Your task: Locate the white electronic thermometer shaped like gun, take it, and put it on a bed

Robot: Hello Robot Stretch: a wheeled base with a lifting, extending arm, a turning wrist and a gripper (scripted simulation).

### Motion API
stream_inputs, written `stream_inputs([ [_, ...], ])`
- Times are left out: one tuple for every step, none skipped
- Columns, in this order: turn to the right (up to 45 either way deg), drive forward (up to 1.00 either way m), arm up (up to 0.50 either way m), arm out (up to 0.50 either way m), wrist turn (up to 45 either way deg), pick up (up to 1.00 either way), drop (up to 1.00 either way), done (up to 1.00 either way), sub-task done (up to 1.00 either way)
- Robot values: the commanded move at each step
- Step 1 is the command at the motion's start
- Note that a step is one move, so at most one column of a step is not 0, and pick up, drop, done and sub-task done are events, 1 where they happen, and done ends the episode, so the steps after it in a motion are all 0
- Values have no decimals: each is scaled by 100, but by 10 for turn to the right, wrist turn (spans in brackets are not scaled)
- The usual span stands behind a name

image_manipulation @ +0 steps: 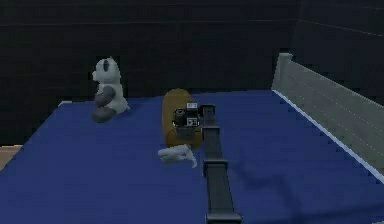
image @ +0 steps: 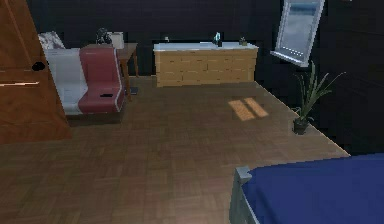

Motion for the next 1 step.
stream_inputs([
  [0,0,0,0,0,0,0,100,0],
])
